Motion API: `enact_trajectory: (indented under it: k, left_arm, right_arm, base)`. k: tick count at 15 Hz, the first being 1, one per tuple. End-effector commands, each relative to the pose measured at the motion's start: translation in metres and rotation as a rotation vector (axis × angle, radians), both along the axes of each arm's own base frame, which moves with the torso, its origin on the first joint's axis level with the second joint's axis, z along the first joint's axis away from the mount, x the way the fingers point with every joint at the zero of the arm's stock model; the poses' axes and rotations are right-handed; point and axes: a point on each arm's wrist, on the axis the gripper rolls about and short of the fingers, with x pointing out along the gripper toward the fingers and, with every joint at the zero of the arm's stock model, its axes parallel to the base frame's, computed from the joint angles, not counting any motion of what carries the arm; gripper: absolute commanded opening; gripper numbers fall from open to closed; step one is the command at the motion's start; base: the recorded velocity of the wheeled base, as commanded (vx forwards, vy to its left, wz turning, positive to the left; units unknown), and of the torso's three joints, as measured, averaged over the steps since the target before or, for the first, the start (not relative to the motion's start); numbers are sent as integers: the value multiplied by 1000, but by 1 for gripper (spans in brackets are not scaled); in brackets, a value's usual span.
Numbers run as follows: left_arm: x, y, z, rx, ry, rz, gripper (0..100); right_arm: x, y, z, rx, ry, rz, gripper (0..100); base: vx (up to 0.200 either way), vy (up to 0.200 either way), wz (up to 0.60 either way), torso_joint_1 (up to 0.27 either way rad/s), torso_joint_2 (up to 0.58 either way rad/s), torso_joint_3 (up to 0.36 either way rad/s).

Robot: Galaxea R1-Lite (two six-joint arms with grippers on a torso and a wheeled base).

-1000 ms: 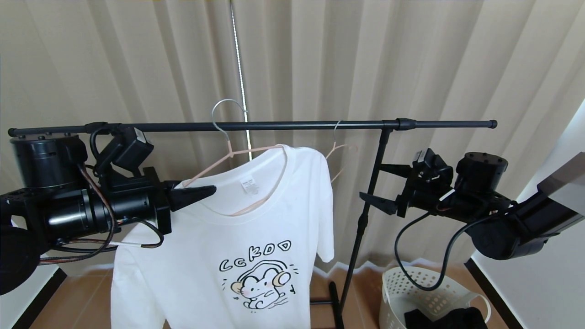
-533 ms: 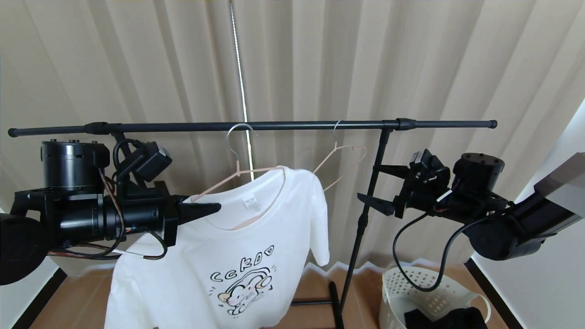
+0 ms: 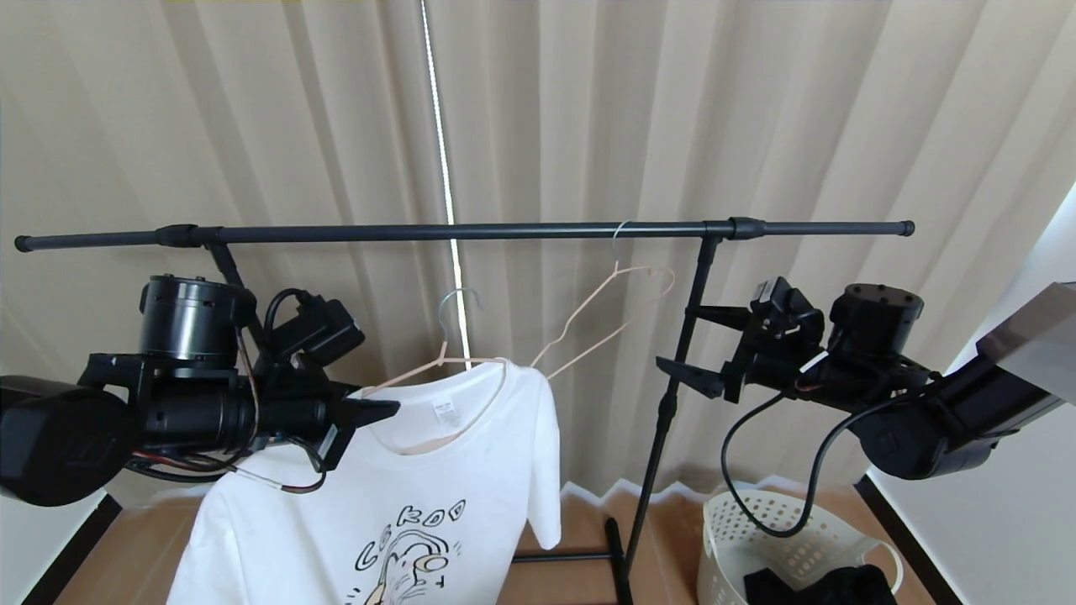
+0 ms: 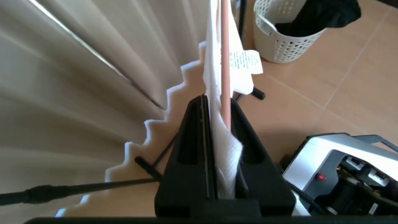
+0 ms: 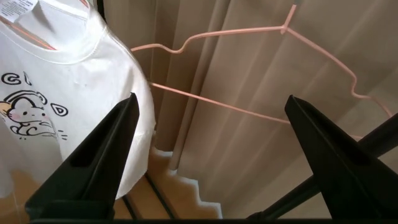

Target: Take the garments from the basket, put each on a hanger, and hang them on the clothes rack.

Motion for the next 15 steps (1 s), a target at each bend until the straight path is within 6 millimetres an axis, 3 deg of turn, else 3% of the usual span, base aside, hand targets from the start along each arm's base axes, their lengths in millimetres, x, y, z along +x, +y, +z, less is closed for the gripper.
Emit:
enact_trajectory:
  k: [1, 8, 15]
  left_arm:
    - [10, -2, -10, 21, 27, 18, 0]
    - [24, 0, -27, 88, 63, 96, 0]
    - [37, 2, -25, 54, 44, 157, 0]
  right_arm:
    - [0, 0, -1, -1, 1, 1, 100]
    - [0, 0, -1, -1, 3, 1, 100]
    - [0, 3, -2, -2, 3, 8, 100]
  base:
    - [0, 0, 0, 0, 0, 0]
    - [0, 0, 0, 0, 0, 0]
    - [0, 0, 0, 0, 0, 0]
